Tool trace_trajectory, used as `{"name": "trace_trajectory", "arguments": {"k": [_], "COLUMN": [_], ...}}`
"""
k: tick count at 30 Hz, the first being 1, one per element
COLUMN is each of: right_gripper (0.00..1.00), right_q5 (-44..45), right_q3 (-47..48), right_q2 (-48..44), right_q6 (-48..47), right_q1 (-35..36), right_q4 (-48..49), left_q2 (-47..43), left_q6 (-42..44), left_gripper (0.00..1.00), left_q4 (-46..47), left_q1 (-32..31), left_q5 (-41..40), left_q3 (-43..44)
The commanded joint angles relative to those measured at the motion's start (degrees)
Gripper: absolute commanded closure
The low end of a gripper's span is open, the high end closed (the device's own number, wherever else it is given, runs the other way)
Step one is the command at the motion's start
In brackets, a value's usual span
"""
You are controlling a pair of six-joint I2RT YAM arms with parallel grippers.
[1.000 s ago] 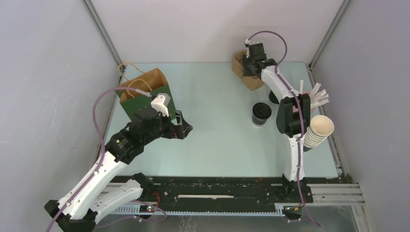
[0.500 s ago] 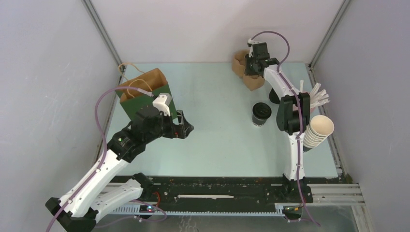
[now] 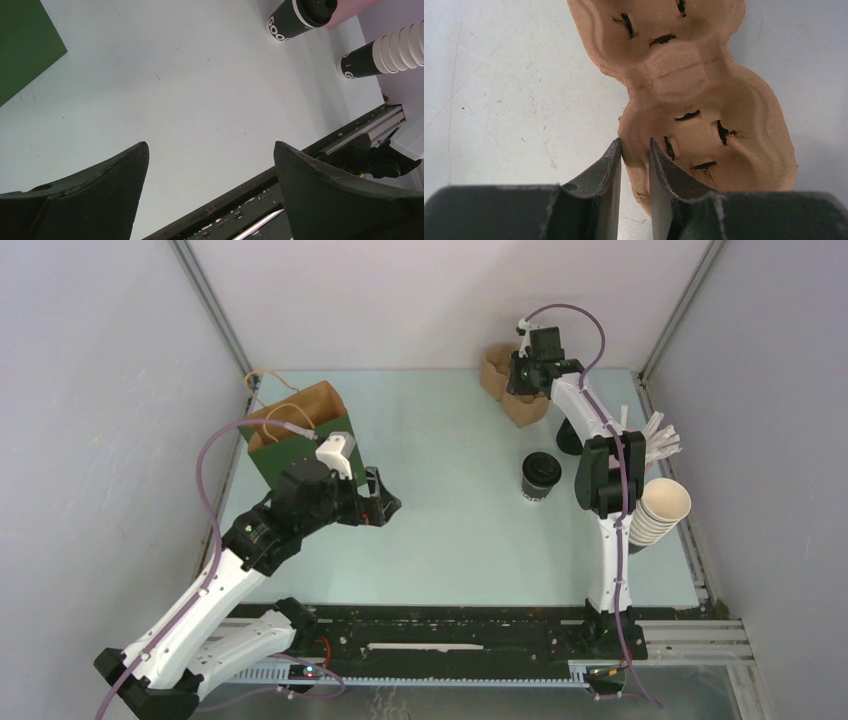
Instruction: Pack the takeout coffee
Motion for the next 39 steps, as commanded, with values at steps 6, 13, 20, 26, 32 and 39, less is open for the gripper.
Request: {"name": "trace_trajectory", "arguments": {"k": [6,13,20,26,32,39], "right_gripper": [0.84,0.92,1.0,1.0,1.0,1.0], "right_q5": [-0.5,-0.2,-3.3,6.7,13.0,10.9], "right_q3": [2.0,2.4,3.6,3.2,4.1,3.8], "right_q2": [-5.3,-6.3,-6.2,-5.8,-5.1,-6.8], "right_q6": [-2.5,-2.6,-8.1,-22.3,-27.1,-23.2], "right_q1": [-0.6,-0.7,-0.5,4.9,6.5,5.9], "right_q4": [-1.1,-1.7,-3.2,-3.9,-4.8,-3.8], "left_q2": [-0.8,-0.8,-0.8,-0.8,-0.6,-0.5], "left_q6": [-1.4,-1.5,-1.5,-1.8,-1.9,-2.1], "left_gripper": [0.0,0.0,0.0,0.0,0.0,0.0], "left_q4": [2.1,2.4,2.3,2.5,2.6,3.1], "left_q1": [-0.2,-0.2,-0.2,-0.2,-0.2,-0.2], "left_q5": [1.3,1.5,1.6,1.6,1.9,2.3], "left_q3": [0.0,-0.1,-0.3,-0.7,-0.8,-1.2]}}
